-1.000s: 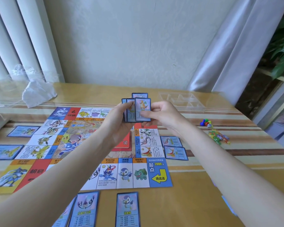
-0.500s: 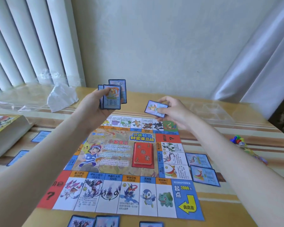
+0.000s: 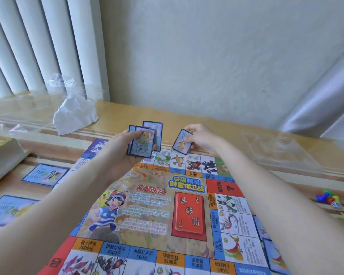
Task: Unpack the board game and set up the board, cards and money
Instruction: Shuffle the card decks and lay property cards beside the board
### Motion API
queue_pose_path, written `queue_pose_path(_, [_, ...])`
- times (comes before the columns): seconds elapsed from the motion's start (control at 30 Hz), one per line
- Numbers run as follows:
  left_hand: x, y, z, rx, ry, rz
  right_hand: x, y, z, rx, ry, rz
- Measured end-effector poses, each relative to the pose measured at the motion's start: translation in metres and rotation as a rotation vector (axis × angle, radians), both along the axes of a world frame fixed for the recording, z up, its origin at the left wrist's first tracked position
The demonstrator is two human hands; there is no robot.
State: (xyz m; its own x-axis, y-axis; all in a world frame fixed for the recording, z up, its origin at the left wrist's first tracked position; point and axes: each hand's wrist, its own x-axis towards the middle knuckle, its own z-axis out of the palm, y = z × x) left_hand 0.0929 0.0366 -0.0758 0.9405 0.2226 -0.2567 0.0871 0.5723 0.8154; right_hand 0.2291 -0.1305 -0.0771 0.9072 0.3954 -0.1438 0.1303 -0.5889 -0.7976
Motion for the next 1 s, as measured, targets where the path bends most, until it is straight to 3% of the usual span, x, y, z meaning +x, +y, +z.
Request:
queue_pose_path(0.37, [0.001,0.0,-0.011,-0.052,0.038,-0.042,0.017,0.015,-0.013,-0.22,-0.206,0.045])
queue_pose_path(0.57, [0.0,0.0,-0.012,-0.178,0.032,-0.063,0.017,0.015,-0.019,-0.333,-0.368,0.055])
queue_pose_path(0.67, [-0.001,-0.002,-0.009,-0.214,0.022,-0.058,0.008,0.016,-0.011,-0.172,-0.483,-0.034])
queue_pose_path(0.73, [0.0,-0.002,-0.008,-0.195,0.015,-0.006,-0.007,0.016,0.003,0.04,-0.369,-0.042])
queue_pose_path(0.83, [0.004,-0.007,-0.003,-0.154,-0.05,0.072,-0.032,0.016,0.024,0.233,-0.033,0.155])
queue_pose_path(1.0, [0.001,-0.027,0.009,-0.021,-0.202,-0.019,-0.056,0.02,0.041,0.252,-0.013,0.279])
